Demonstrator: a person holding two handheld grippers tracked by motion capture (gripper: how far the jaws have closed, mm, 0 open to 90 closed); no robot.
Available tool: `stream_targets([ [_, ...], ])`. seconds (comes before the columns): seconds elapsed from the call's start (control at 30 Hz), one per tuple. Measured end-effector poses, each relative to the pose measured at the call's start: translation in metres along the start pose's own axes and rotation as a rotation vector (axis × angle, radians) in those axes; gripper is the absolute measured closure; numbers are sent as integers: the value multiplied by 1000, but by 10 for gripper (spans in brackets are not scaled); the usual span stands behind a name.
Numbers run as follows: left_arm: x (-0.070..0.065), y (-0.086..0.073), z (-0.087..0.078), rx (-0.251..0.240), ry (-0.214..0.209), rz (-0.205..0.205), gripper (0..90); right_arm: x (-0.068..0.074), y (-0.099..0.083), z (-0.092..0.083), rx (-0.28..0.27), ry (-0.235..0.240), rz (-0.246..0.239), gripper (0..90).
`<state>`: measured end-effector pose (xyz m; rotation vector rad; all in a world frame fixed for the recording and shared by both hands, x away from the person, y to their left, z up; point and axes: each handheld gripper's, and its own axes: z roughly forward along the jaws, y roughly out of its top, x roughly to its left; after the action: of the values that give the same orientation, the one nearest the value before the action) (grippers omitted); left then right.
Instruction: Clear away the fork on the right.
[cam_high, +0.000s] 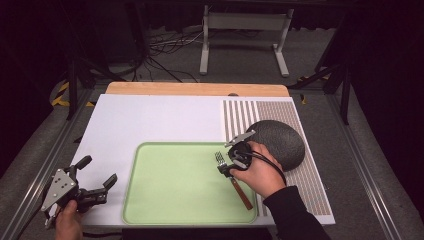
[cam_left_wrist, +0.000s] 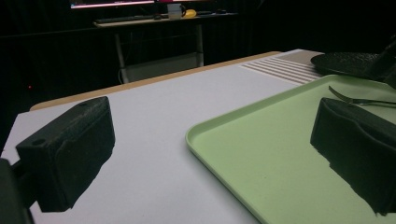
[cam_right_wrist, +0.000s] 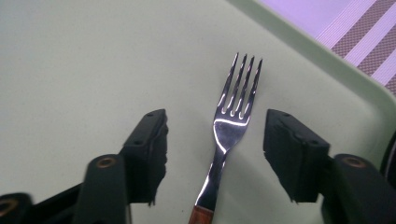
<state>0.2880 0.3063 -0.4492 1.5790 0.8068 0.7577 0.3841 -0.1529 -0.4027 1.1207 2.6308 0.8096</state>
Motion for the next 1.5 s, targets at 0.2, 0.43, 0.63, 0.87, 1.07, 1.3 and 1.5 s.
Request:
stream_targets([
  [0.2,0,0,0,0,-1,0,5,2,2,5,20,6,-18,740],
  [0.43,0,0,0,0,-1,1,5,5,3,16,77,-2,-81,900],
  [0.63,0,0,0,1,-2,2,5,5,2,23,99,20,-71,900],
  [0.87,0,0,0,1,-1,1,5,7,1,27,114,23,-66,900],
  [1.07,0,0,0,3,-1,2,6,6,1,28,122,19,-71,900],
  [1.3,0,0,1,6,1,3,6,5,1,29,125,4,-75,900],
  [1.5,0,0,1,4,2,1,6,2,0,28,136,-23,-76,900],
])
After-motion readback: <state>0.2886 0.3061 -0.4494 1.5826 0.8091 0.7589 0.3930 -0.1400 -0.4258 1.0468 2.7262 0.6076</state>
